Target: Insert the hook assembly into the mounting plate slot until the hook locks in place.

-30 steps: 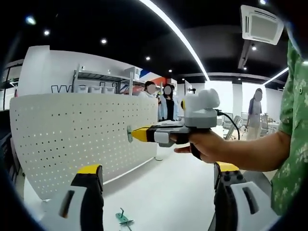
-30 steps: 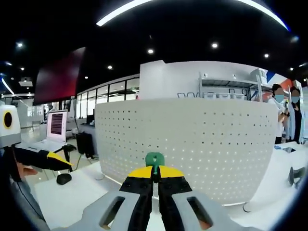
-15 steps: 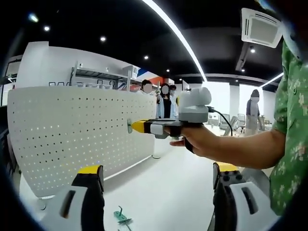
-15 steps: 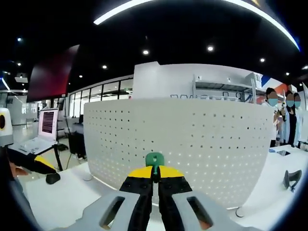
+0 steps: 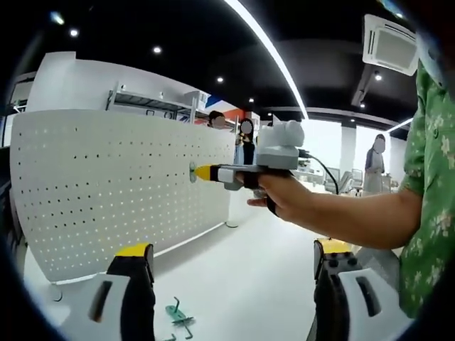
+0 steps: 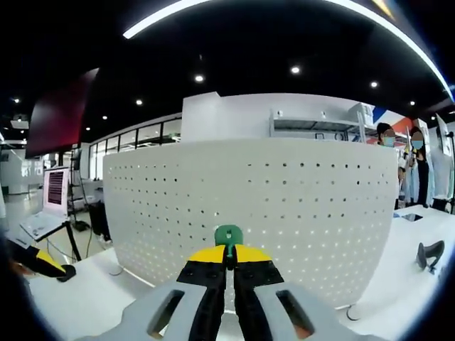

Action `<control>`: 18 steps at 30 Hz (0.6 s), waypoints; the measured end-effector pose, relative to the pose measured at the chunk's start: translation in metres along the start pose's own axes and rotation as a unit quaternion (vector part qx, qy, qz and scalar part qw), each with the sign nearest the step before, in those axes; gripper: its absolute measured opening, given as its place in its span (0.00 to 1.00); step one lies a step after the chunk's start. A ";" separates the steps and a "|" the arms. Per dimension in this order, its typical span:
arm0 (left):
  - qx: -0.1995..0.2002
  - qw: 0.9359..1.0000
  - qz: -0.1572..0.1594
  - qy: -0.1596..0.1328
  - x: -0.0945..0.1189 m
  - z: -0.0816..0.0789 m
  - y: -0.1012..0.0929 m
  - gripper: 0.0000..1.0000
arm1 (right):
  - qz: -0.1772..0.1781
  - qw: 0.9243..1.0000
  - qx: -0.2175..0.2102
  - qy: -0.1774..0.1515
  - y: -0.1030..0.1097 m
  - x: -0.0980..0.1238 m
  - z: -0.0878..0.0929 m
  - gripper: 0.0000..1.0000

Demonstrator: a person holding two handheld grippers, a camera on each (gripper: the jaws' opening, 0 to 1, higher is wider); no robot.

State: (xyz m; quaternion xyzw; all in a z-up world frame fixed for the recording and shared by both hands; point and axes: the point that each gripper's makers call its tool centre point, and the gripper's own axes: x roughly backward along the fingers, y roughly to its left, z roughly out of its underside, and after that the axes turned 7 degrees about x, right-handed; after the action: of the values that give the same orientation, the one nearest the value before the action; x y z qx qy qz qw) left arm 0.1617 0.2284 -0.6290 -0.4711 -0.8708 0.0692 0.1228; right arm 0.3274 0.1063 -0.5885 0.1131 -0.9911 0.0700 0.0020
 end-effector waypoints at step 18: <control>0.011 1.000 -0.006 0.009 -0.001 0.010 0.007 0.95 | 0.033 0.999 0.011 -0.027 -0.029 -0.029 -0.031 0.01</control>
State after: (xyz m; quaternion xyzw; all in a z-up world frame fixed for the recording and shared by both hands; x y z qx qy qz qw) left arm 0.1653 0.2311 -0.6407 -0.4649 -0.8716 0.0740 0.1364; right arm 0.3615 0.0889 -0.5540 0.0823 -0.9931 0.0779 -0.0287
